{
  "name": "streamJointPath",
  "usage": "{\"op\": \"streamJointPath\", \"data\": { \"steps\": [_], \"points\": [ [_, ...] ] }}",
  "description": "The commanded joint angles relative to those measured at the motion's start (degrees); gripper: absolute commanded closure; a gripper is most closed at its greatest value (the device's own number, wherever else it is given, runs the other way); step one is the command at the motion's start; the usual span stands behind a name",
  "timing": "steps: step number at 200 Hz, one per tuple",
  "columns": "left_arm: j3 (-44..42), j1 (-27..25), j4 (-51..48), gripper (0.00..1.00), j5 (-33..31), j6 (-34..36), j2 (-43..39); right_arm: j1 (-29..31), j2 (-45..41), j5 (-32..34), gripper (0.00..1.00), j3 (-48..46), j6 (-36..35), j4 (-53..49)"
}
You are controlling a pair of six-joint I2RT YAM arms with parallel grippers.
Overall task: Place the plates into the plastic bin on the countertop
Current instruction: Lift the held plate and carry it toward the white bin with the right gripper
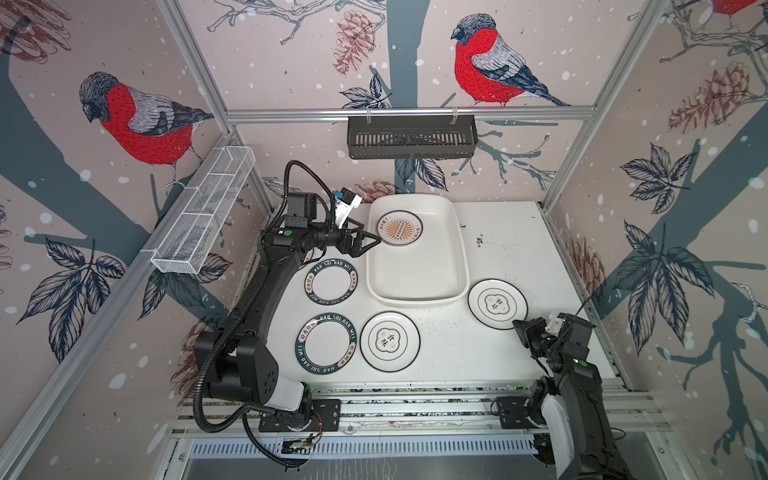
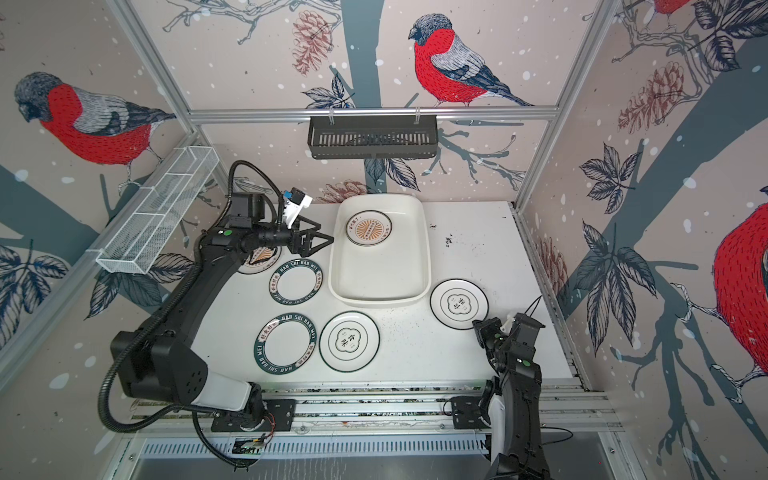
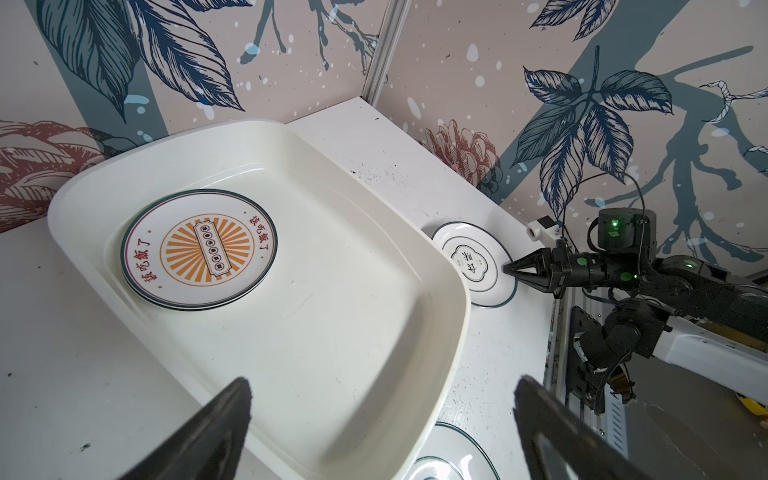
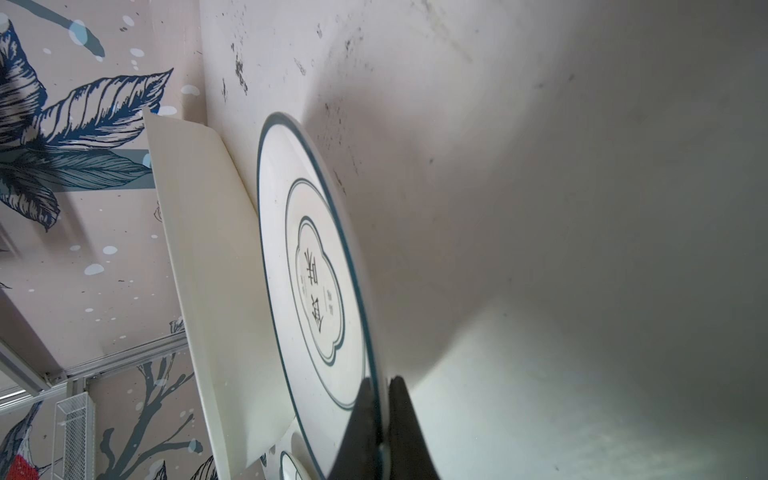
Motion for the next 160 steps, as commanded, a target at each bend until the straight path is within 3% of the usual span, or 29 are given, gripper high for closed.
{"op": "streamJointPath", "data": {
  "steps": [1, 160],
  "points": [
    [0.48, -0.16, -0.04, 0.02, 1.63, 0.71, -0.18, -0.63, -0.17, 0.8, 0.98, 2.2, 1.27, 0.01],
    [0.18, -0.14, -0.79, 0.02, 0.44, 1.99, 0.08, -5.18, 7.19, 3.41, 0.98, 23.81, -8.31, -4.88]
  ]
}}
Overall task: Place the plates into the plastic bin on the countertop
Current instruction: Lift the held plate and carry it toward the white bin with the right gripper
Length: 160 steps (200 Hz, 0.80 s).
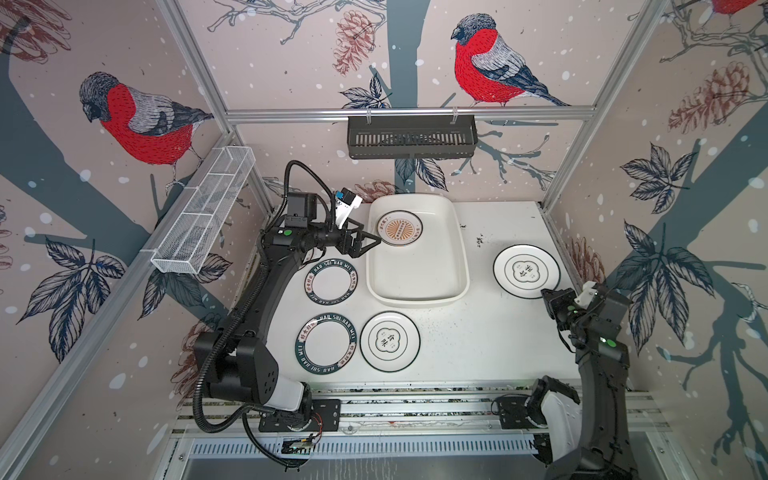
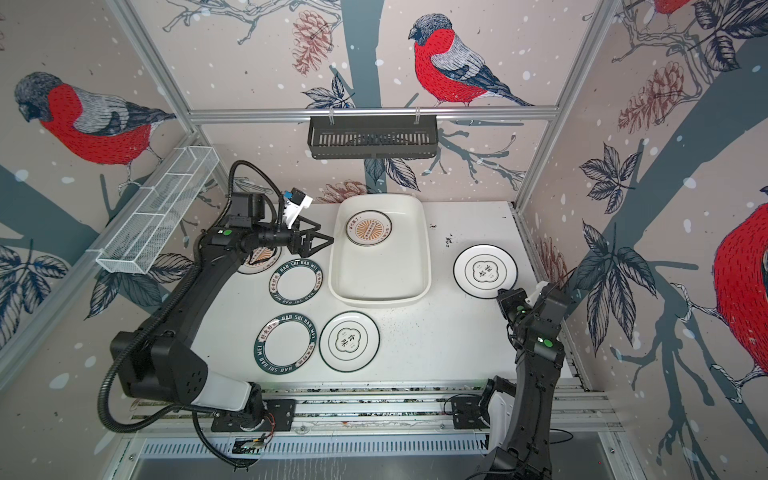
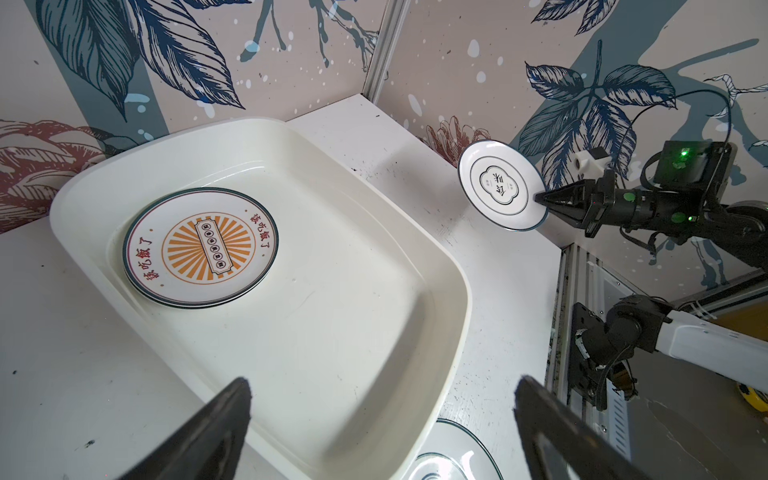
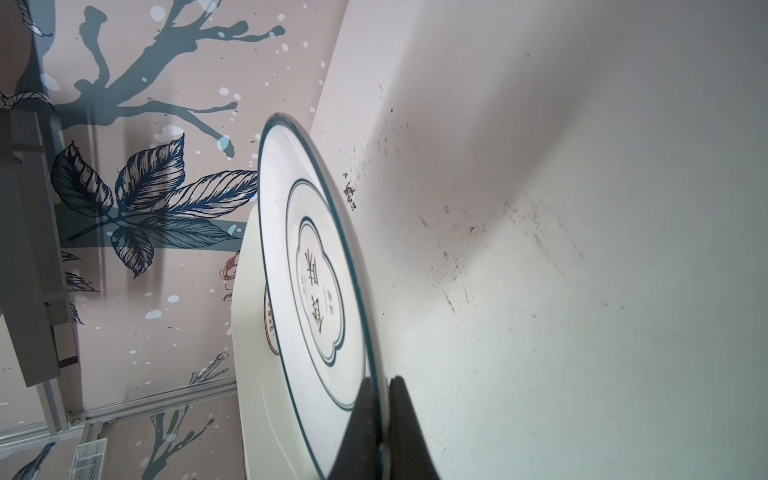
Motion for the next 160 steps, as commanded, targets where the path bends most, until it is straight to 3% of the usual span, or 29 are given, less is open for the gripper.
{"op": "streamJointPath", "data": {
  "steps": [1, 77, 160],
  "points": [
    [-0.05, -0.08, 0.52, 0.02, 0.82, 1.05, 0.04, 0.11, 0.8, 0.2, 0.98, 2.2, -2.97, 0.66],
    [-0.38, -0.09, 1.22, 0.02, 0.7, 0.07, 0.57, 3.48, 6.7, -0.2, 0.98, 7.9, -3.54, 3.86],
    [-0.55, -0.05, 0.62, 0.02, -0.65, 0.16, -0.3, 23.63, 17.35, 9.86, 0.98, 17.44, 0.04, 10.64]
  ]
}}
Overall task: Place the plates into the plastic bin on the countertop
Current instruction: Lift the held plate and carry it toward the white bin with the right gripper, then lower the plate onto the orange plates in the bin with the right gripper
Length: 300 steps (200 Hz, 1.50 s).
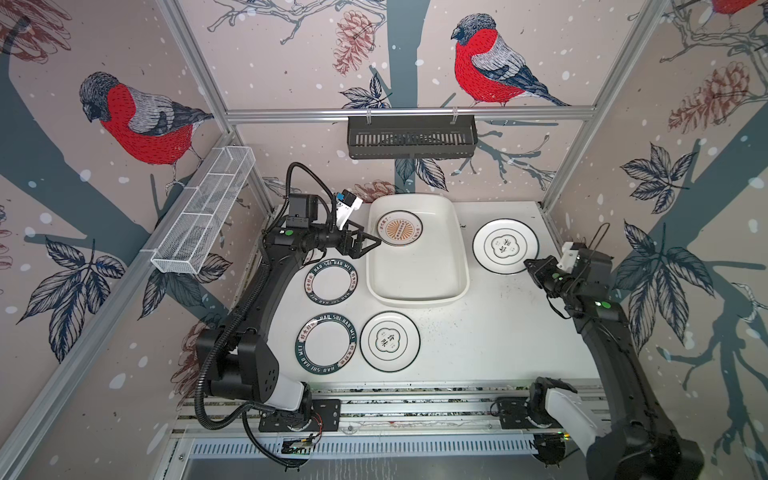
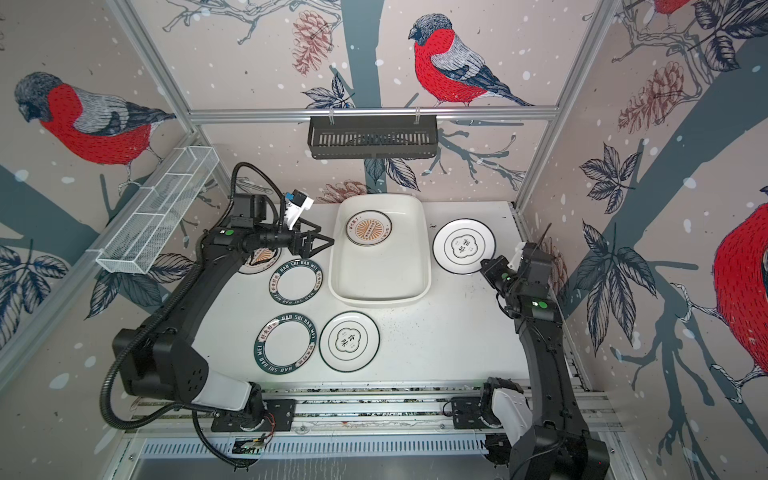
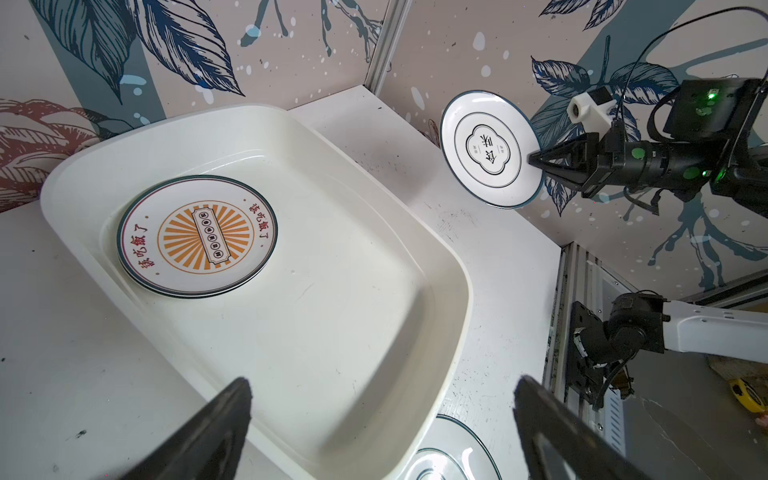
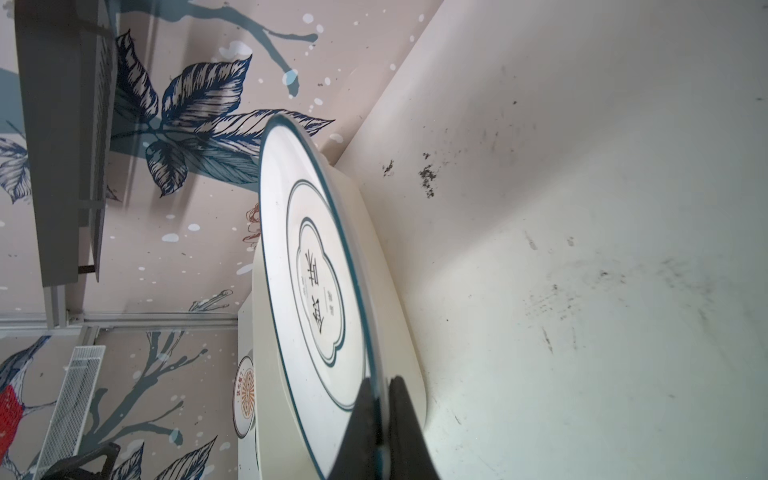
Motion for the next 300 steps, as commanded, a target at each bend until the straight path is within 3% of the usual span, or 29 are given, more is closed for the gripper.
{"op": "streamJointPath", "data": {
  "steps": [1, 133, 300],
  "points": [
    [0.06, -0.07, 0.58, 0.02, -0.39, 0.55, -0.65, 4.34, 2.57, 3.53, 0.98, 2.7, 2.03, 6.27],
    [3.57, -0.07, -2.29, 0.03, 0.29, -0.59, -3.74, 27.61, 28.73, 9.46, 0.98, 16.06, 4.44, 18.7],
    [4.63, -0.08, -0.93, 0.03, -0.35, -3.59, -2.31, 30.2, 62.17, 4.35, 0.97, 38.96, 4.58, 23.59]
  ]
}}
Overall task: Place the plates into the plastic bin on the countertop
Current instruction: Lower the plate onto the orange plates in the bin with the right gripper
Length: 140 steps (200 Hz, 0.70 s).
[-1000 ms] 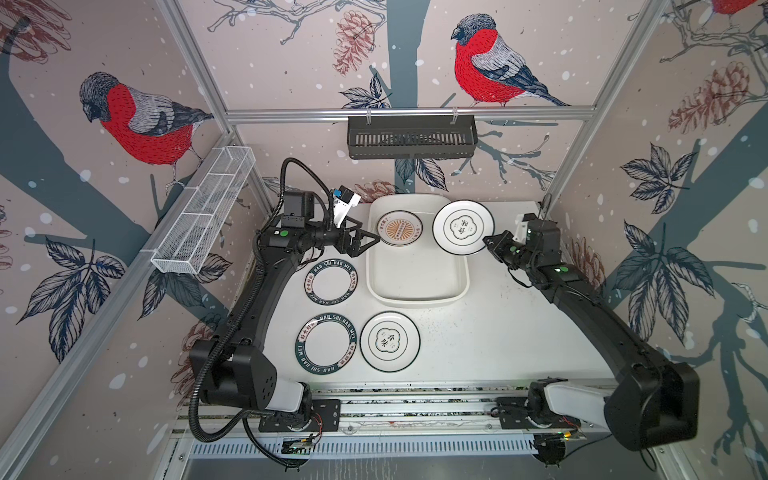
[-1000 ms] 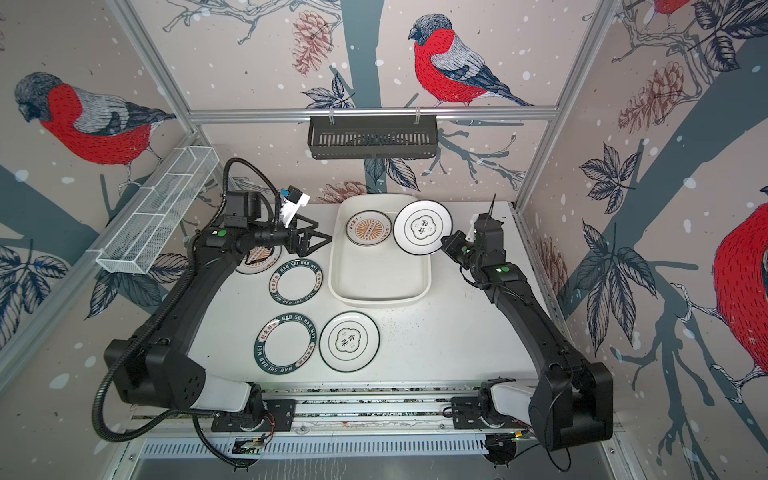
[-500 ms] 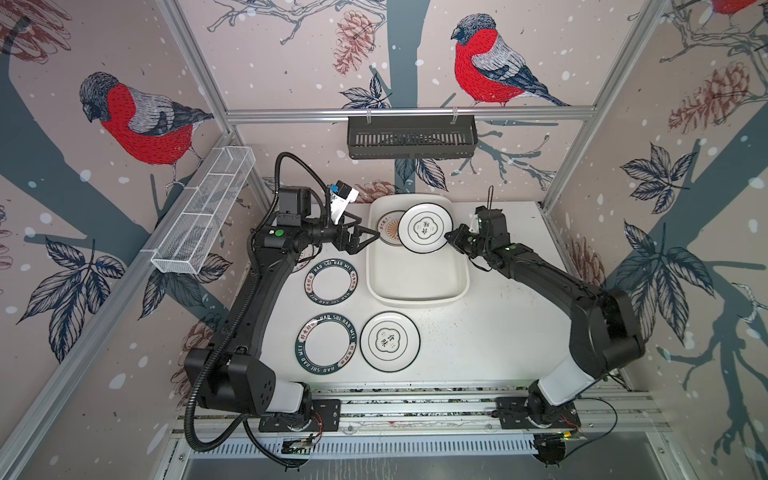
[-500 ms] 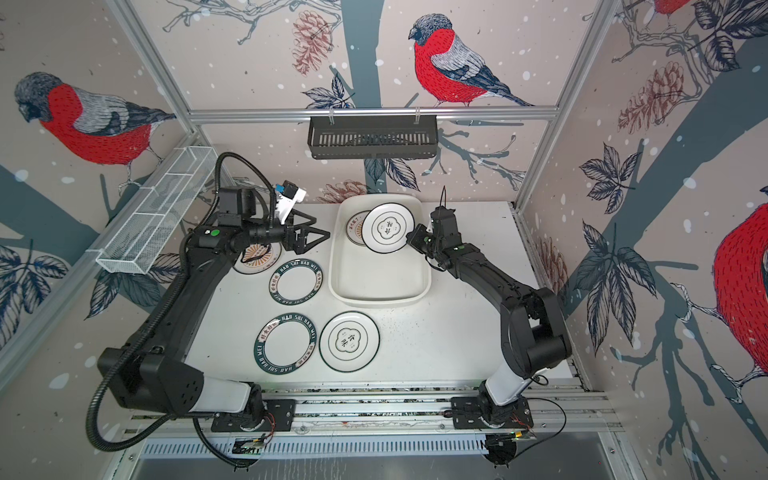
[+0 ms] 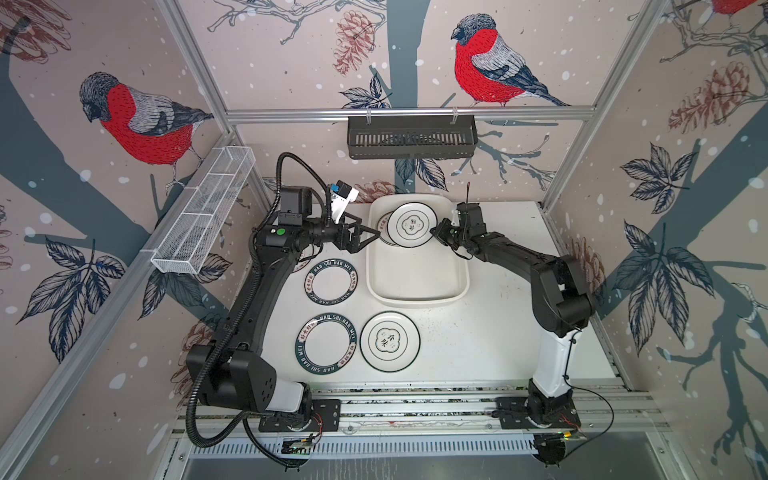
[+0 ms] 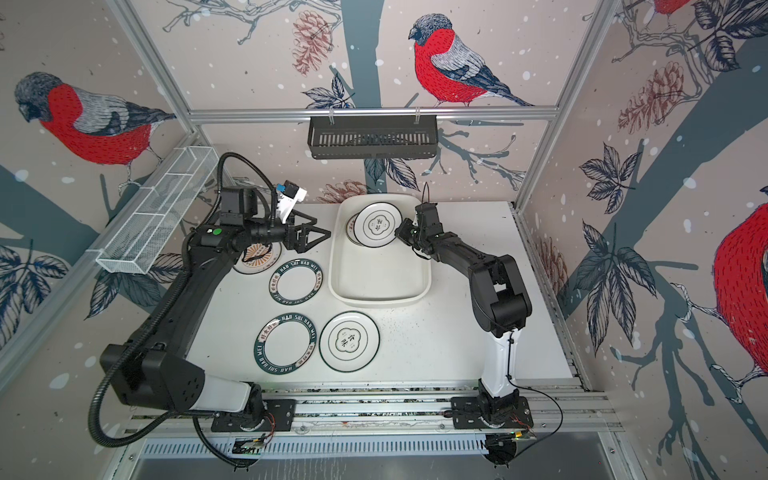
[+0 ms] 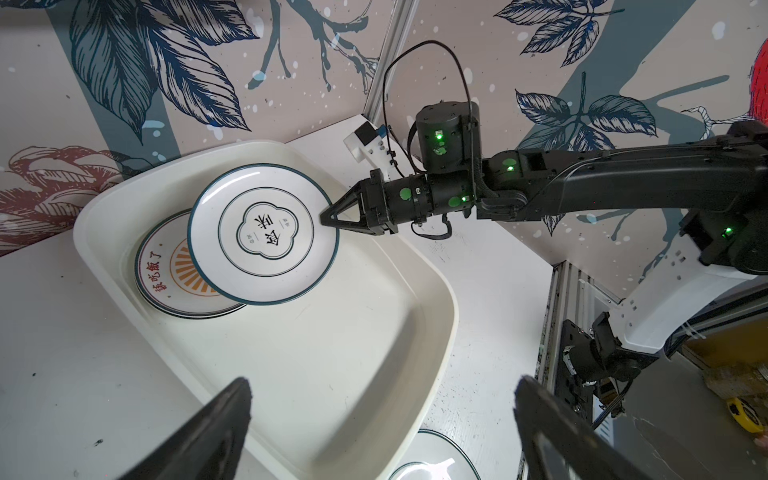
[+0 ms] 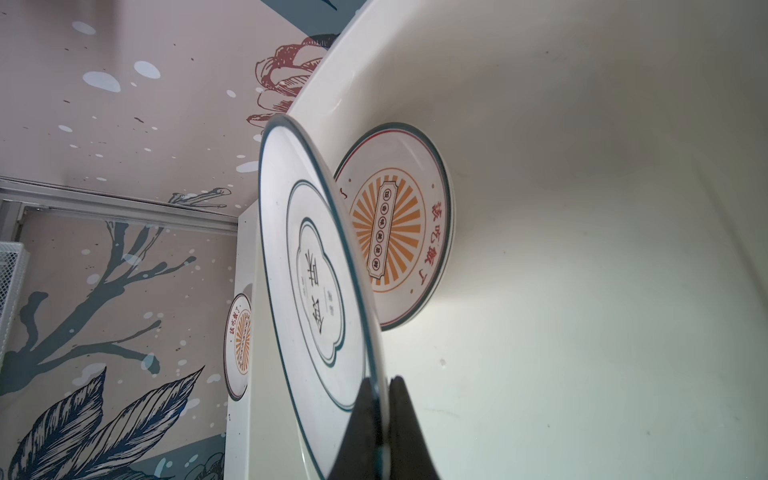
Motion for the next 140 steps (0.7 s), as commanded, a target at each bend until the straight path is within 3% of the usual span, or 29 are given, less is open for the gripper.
{"op": "streamJointPath", "data": {
  "steps": [1, 78, 140],
  "points": [
    [0.46, 0.0, 0.96, 0.03, -0.14, -0.49, 0.21, 0.17, 2.87, -1.85, 0.97, 3.02, 0.26, 3.32],
    [0.56, -0.04, 0.74, 0.02, 0.12, -0.58, 0.38, 0.24, 12.9, -2.96, 0.95, 13.87, 1.33, 0.07],
    [0.92, -0.05, 0.52, 0.02, 0.39, -0.33, 0.82, 0.15, 16.94, -3.76, 0.93, 17.18, 2.07, -1.19]
  ]
}}
